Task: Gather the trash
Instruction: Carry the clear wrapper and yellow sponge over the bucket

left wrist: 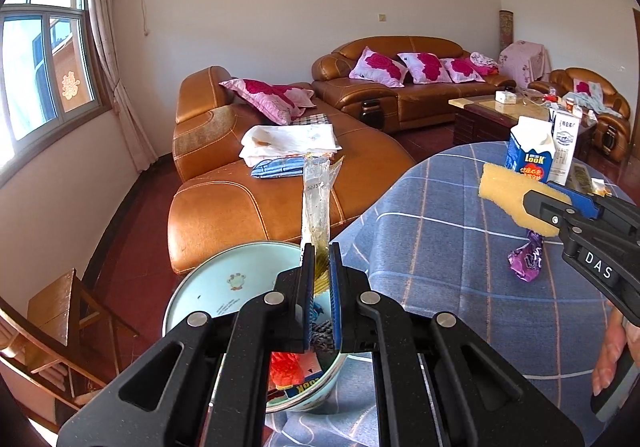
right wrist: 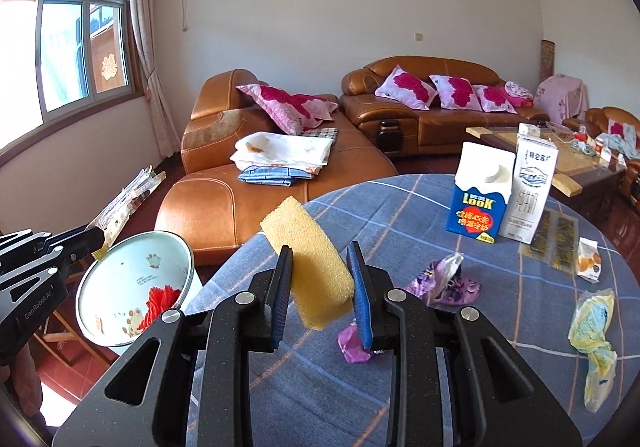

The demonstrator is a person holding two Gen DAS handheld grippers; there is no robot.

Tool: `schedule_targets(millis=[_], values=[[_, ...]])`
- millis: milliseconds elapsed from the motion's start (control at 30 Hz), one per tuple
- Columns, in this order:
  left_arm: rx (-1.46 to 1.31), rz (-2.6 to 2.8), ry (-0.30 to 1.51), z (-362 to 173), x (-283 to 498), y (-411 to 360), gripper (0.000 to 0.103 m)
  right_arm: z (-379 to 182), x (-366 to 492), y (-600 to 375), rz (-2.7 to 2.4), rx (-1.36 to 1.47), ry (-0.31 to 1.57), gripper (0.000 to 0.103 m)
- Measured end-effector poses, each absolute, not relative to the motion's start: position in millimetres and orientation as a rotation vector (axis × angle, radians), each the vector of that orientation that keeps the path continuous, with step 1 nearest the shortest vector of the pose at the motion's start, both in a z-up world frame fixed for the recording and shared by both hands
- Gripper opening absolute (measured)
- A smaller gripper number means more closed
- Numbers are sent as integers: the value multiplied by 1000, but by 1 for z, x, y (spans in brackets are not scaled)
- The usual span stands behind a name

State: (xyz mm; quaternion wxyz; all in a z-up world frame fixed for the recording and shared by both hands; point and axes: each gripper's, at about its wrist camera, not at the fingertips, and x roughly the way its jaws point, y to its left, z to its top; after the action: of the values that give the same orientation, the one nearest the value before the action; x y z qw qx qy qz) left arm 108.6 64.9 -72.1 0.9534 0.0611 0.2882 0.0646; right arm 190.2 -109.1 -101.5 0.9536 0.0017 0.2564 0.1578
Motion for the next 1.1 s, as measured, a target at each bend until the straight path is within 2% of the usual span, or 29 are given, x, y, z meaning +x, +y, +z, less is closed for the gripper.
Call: schedule_targets(millis=[1100], values=[[139, 312, 615, -74, 103, 128, 7, -108, 218, -8, 508, -105, 492, 28]])
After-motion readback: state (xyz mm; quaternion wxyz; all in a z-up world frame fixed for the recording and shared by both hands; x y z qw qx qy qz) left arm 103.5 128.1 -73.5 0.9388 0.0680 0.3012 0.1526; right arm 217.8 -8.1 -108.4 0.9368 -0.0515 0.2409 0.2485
